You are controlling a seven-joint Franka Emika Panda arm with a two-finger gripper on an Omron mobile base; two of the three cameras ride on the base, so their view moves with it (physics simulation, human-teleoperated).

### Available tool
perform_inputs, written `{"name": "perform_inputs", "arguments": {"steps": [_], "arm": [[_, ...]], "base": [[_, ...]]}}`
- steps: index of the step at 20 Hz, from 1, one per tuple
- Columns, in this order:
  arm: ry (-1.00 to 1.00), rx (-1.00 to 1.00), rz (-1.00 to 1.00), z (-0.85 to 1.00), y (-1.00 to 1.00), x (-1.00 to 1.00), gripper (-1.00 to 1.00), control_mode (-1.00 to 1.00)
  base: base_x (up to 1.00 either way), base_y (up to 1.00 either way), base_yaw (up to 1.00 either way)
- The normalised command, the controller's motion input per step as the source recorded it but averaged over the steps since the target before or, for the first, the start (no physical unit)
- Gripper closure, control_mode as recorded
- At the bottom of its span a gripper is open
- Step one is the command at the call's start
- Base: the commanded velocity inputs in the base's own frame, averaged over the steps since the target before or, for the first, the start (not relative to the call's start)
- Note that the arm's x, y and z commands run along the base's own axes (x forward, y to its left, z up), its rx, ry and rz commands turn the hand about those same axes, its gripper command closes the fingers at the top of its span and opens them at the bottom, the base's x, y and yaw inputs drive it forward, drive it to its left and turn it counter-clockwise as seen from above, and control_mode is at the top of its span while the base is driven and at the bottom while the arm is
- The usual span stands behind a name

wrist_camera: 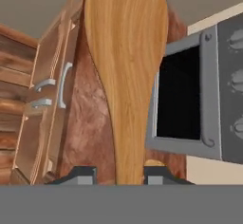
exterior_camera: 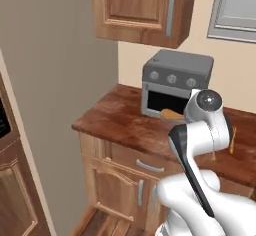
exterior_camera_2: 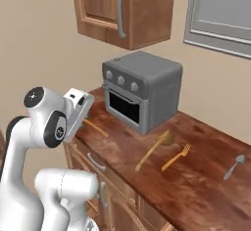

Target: Organize the utensils by type. Pick up the wooden spoons from the counter and place them in the open cabinet. Then pick up the metallic utensils from the counter and place them in the open drawer.

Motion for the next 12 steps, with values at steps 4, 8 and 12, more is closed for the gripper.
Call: {"name": "perform_inputs", "arguments": {"steps": [4, 8, 12], "arm": [[0.0, 0.0, 0.0, 0.0, 0.0, 0.0, 1.0, 1.0], [0.0, 0.0, 0.0, 0.0, 0.0, 0.0, 1.0, 1.0], [0.0, 0.0, 0.0, 0.0, 0.0, 0.0, 1.0, 1.0]], "base": [[-0.16, 0.34, 0.59], [-0.16, 0.37, 0.59], [-0.15, 0.37, 0.55]]}}
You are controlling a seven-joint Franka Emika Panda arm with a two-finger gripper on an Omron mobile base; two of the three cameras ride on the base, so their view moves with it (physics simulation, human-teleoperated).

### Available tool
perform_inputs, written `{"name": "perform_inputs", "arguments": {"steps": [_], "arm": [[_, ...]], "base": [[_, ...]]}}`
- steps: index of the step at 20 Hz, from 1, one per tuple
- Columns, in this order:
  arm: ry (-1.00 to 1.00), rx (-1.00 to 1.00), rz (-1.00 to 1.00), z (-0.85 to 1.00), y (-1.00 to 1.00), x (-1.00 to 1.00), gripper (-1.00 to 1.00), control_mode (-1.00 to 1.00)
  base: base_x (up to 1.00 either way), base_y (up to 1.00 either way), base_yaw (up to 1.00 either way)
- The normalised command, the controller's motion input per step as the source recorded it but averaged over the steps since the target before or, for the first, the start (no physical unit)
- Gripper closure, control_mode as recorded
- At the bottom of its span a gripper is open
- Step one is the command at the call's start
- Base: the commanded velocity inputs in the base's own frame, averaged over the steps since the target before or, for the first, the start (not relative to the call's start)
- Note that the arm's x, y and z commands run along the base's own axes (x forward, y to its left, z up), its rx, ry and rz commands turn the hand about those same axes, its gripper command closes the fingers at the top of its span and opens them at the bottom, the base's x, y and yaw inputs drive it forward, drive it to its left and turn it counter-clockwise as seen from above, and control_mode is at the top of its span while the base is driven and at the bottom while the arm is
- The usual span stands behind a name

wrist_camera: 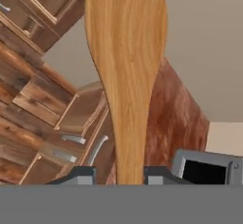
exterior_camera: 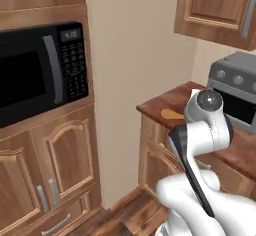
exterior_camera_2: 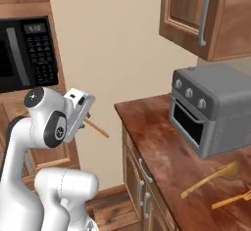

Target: Organize the utensils by type. Pick up the wooden spoons from the counter and place them in the open cabinet. Then pick up the metallic utensils from the counter and place them in the open drawer.

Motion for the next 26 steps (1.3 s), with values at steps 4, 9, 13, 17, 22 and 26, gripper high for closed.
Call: {"name": "perform_inputs", "arguments": {"steps": [4, 9, 13, 17, 22, 26], "arm": [[0.0, 0.0, 0.0, 0.0, 0.0, 0.0, 1.0, 1.0], [0.0, 0.0, 0.0, 0.0, 0.0, 0.0, 1.0, 1.0], [0.0, 0.0, 0.0, 0.0, 0.0, 0.0, 1.0, 1.0], [0.0, 0.0, 0.0, 0.0, 0.0, 0.0, 1.0, 1.0], [0.0, 0.0, 0.0, 0.0, 0.0, 0.0, 1.0, 1.0], [0.0, 0.0, 0.0, 0.0, 0.0, 0.0, 1.0, 1.0]], "base": [[-0.09, 0.31, 0.57], [-0.04, 0.33, 0.59], [-0.01, 0.34, 0.62], [0.0, 0.38, 0.66], [0.0, 0.37, 0.68], [0.0, 0.26, 0.61]]}}
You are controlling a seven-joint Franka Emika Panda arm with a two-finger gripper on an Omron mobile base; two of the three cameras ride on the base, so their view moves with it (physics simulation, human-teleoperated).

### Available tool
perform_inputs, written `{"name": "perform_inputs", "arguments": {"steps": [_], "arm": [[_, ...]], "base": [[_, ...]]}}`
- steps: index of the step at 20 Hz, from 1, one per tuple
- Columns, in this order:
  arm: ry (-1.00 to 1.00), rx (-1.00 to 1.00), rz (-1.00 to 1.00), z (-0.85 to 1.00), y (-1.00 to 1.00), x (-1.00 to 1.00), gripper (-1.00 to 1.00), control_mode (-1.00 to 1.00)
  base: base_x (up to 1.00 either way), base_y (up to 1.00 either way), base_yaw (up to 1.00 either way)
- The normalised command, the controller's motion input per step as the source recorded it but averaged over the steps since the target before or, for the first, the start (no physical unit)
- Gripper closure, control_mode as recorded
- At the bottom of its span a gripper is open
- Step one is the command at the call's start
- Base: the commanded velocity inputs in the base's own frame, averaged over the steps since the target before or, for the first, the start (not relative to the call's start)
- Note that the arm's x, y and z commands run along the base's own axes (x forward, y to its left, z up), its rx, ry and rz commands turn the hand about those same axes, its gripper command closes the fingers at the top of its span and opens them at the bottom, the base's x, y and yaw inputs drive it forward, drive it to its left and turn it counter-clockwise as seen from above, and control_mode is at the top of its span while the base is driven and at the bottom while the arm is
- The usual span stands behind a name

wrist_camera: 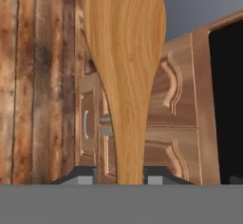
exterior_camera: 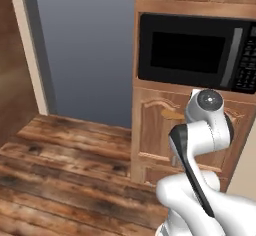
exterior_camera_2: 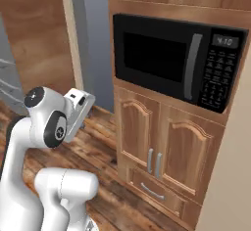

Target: Organize the utensils by type. Pick up the wooden spoons from the counter and place them in the open cabinet. Then pick up the metallic utensils from the counter and place them in the open drawer.

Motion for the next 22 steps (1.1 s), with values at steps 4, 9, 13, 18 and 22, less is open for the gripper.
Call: {"name": "perform_inputs", "arguments": {"steps": [4, 9, 13, 18, 22], "arm": [[0.0, 0.0, 0.0, 0.0, 0.0, 0.0, 1.0, 1.0], [0.0, 0.0, 0.0, 0.0, 0.0, 0.0, 1.0, 1.0], [0.0, 0.0, 0.0, 0.0, 0.0, 0.0, 1.0, 1.0], [0.0, 0.0, 0.0, 0.0, 0.0, 0.0, 1.0, 1.0], [0.0, 0.0, 0.0, 0.0, 0.0, 0.0, 1.0, 1.0]], "base": [[0.0, 0.27, 0.58], [0.01, 0.28, 0.57], [0.16, 0.28, 0.65], [0.19, 0.25, 0.71], [0.23, 0.16, 0.71]]}}
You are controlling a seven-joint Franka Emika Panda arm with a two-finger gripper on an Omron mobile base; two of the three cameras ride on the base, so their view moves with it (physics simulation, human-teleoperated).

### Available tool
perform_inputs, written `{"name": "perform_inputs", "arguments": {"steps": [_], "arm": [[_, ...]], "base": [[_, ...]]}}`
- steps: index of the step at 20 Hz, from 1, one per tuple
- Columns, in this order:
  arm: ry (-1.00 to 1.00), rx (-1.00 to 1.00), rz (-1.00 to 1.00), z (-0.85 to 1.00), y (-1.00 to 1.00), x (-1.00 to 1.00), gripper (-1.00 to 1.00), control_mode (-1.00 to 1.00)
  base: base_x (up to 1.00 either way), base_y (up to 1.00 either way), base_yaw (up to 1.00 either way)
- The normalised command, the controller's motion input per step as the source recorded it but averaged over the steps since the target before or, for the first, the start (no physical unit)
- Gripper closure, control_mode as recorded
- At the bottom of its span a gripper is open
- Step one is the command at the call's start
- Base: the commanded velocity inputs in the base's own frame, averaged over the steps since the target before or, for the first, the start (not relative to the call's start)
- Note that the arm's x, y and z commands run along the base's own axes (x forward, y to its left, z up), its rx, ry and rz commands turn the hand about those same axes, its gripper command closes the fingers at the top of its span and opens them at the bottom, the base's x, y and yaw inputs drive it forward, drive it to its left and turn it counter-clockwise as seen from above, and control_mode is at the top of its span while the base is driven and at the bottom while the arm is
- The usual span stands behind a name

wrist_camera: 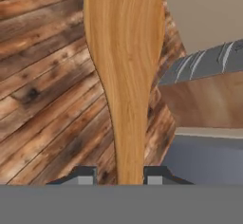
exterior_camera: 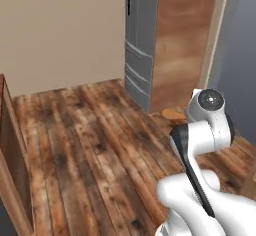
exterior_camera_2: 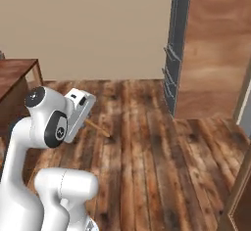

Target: Organize the utensils by type. Pick up the wooden spoons from the counter and place them in the open cabinet. Then pick up the metallic utensils from the counter and place them in the open drawer.

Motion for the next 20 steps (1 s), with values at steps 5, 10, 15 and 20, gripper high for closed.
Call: {"name": "perform_inputs", "arguments": {"steps": [5, 10, 15, 20], "arm": [[0.0, 0.0, 0.0, 0.0, 0.0, 0.0, 1.0, 1.0], [0.0, 0.0, 0.0, 0.0, 0.0, 0.0, 1.0, 1.0], [0.0, 0.0, 0.0, 0.0, 0.0, 0.0, 1.0, 1.0], [0.0, 0.0, 0.0, 0.0, 0.0, 0.0, 1.0, 1.0]], "base": [[0.27, 0.02, 0.69], [0.35, 0.01, 0.7], [0.54, 0.02, 0.68], [0.67, 0.01, 0.65]]}}
